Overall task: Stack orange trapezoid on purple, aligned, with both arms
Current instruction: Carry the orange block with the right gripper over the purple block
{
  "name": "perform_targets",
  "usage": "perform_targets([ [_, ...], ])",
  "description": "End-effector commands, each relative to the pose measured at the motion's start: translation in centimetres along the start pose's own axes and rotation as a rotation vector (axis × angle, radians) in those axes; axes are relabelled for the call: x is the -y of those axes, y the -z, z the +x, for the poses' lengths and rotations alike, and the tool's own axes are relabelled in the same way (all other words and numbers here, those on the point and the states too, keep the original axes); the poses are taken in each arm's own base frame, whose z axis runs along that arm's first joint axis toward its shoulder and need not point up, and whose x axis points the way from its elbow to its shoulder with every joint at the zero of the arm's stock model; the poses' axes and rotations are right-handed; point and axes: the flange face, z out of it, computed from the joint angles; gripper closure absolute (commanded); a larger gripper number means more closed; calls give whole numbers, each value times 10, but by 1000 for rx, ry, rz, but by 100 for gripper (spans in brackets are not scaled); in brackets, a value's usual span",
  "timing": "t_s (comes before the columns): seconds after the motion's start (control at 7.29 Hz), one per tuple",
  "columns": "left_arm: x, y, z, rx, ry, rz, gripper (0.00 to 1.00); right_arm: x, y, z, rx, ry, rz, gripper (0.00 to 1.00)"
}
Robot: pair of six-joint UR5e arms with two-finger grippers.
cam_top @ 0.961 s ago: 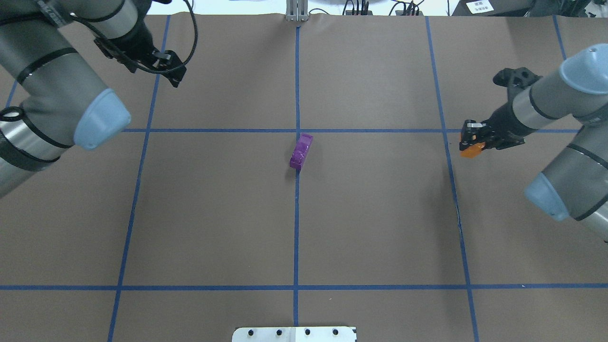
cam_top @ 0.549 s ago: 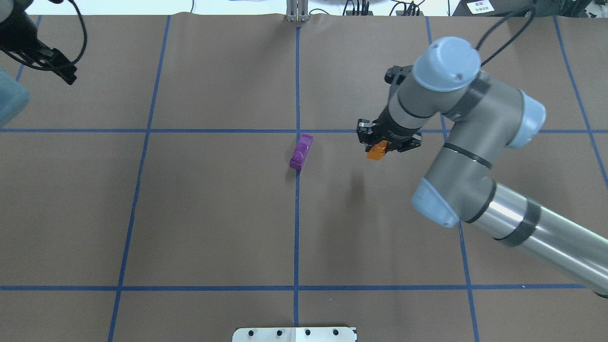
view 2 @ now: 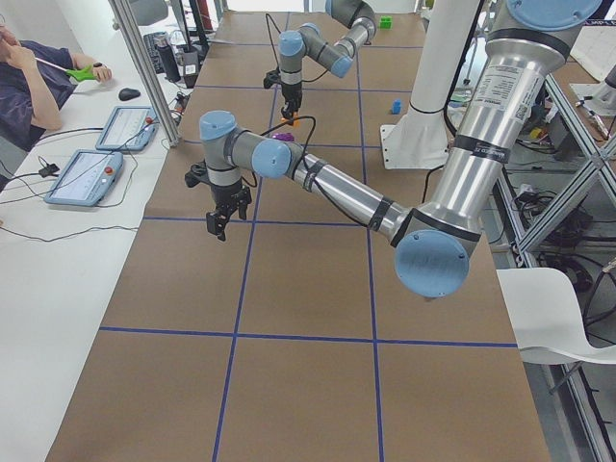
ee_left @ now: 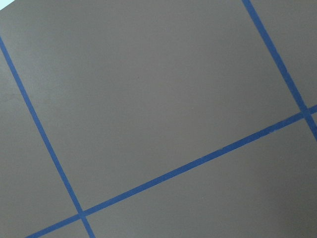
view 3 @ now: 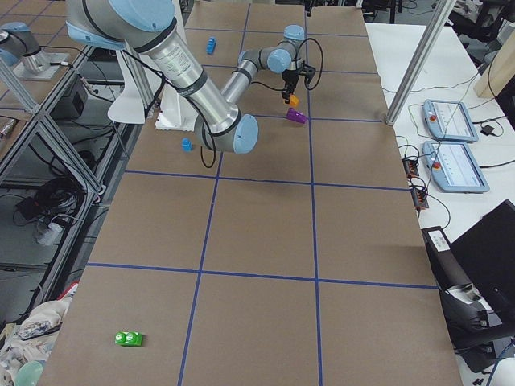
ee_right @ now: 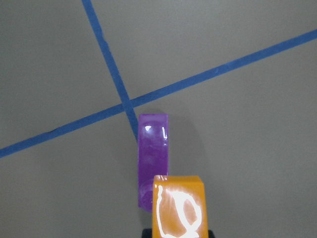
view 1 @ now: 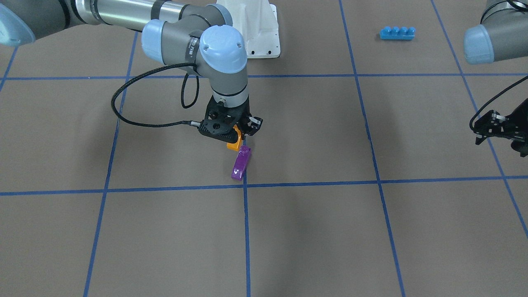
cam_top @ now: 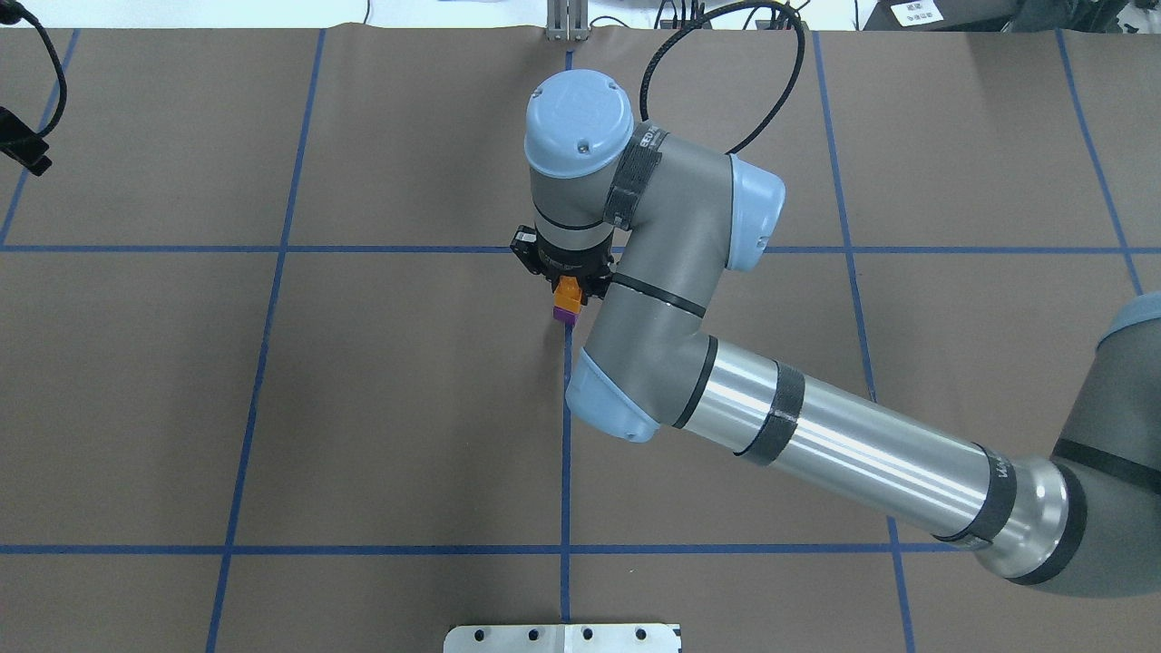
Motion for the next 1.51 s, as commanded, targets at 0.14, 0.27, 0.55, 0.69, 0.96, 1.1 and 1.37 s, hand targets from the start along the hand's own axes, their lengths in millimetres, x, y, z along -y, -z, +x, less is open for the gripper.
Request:
perform_targets([
  [0.14,-2,-11,-7,0,-7,8,0,-2,-11,-7,-14,-72,14,100],
  [0.27,-2,-11,-7,0,-7,8,0,6,-13,-15,-26,-82,20,100],
  [0.55,-2,-15,-10,0,-4,2,0,13,-22,-20,-2,-85,23,100],
  [0.69,-2,-16,-10,0,-6,7,0,15,-22,-20,-3,-85,24,100],
  [0.96,-1,-16,-10,1,-9,12,0,16,-26,-19,-10,-86,24,100],
  [1.1,-1,-16,-10,1,-9,12,0,19,-30,-18,-19,-84,25,100],
  [1.37,-1,-16,-10,1,-9,12,0,21,-35,-16,-30,-85,25,100],
])
